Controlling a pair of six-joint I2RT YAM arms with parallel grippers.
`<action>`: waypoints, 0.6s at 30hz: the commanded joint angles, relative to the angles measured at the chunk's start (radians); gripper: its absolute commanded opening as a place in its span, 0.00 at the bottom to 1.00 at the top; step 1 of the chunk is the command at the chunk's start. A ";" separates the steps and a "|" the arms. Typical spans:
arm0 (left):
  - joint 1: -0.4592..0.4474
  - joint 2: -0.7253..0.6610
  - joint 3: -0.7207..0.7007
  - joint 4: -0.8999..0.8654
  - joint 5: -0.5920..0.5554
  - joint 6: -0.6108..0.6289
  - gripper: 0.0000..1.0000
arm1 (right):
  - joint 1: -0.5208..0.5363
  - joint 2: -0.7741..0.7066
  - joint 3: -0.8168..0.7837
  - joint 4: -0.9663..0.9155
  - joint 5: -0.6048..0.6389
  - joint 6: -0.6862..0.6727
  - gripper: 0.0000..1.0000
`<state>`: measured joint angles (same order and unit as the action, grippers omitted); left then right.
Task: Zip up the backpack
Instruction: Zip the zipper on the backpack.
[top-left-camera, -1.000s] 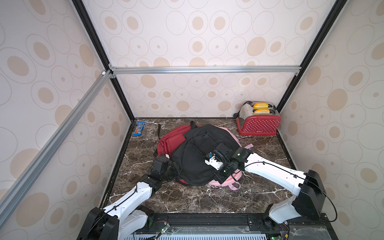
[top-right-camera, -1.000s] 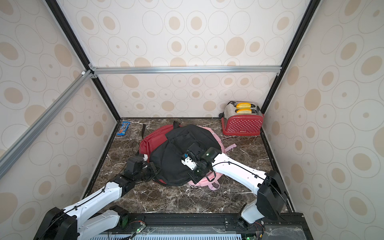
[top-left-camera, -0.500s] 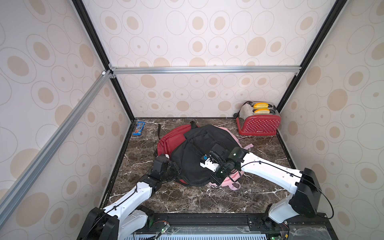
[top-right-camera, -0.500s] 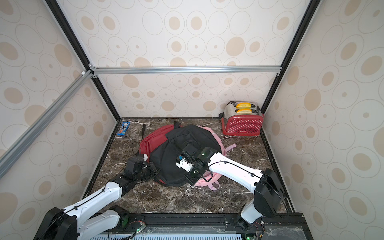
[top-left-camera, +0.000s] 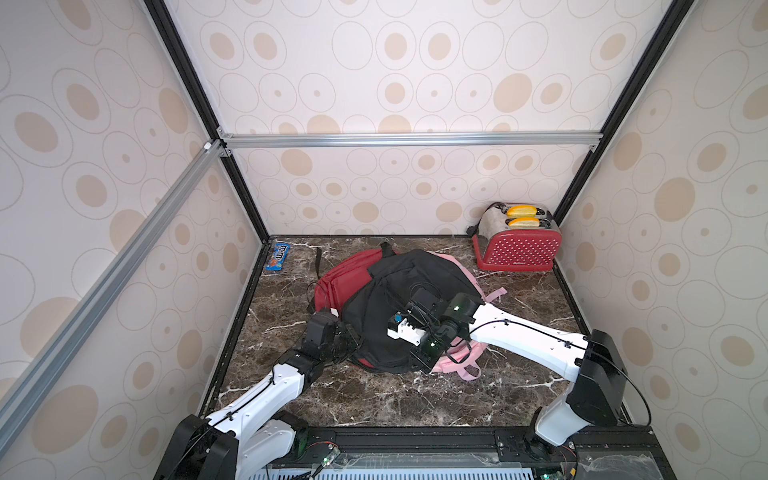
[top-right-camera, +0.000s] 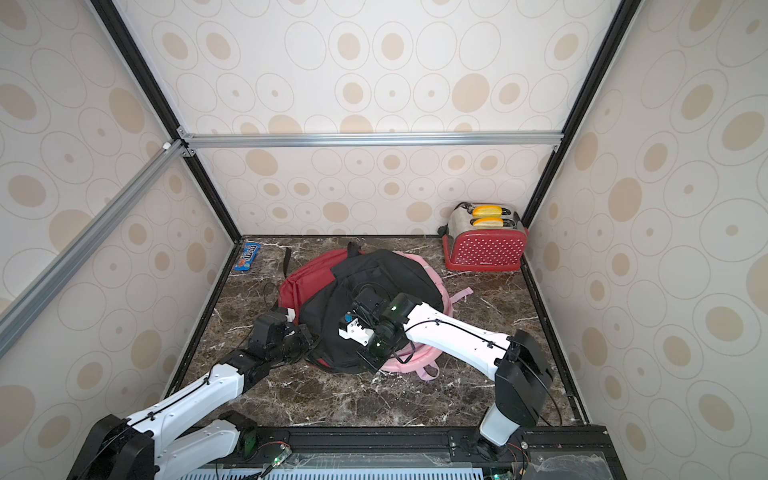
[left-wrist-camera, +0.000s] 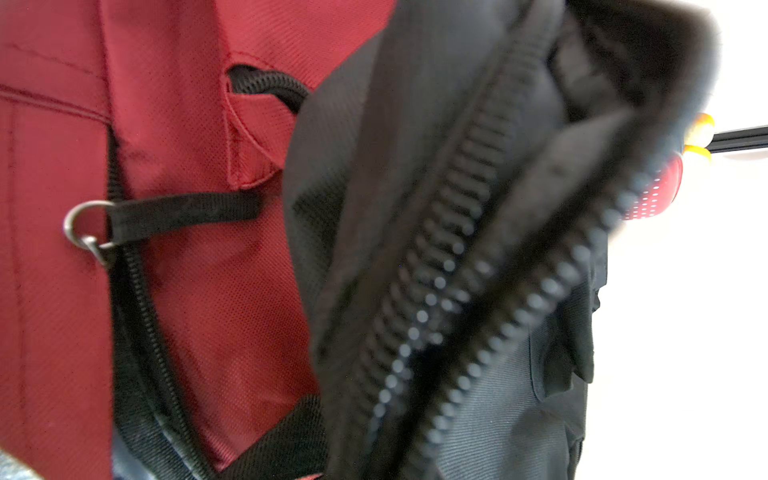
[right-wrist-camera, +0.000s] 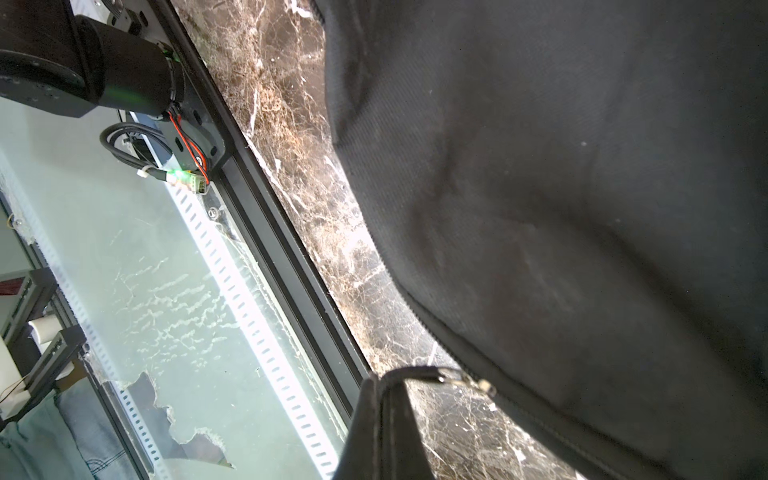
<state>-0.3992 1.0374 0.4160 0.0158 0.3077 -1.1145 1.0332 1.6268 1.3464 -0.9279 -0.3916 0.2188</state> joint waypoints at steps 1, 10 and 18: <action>-0.001 -0.016 0.042 0.014 -0.030 0.001 0.00 | 0.023 0.025 0.036 0.004 -0.059 -0.021 0.00; 0.000 -0.017 0.046 0.011 -0.030 0.004 0.00 | 0.047 0.078 0.090 0.011 -0.084 -0.021 0.00; -0.001 -0.016 0.049 0.013 -0.026 0.006 0.00 | 0.073 0.113 0.148 0.017 -0.113 -0.015 0.00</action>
<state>-0.3992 1.0355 0.4160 0.0135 0.3069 -1.1141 1.0821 1.7290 1.4563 -0.9283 -0.4431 0.2089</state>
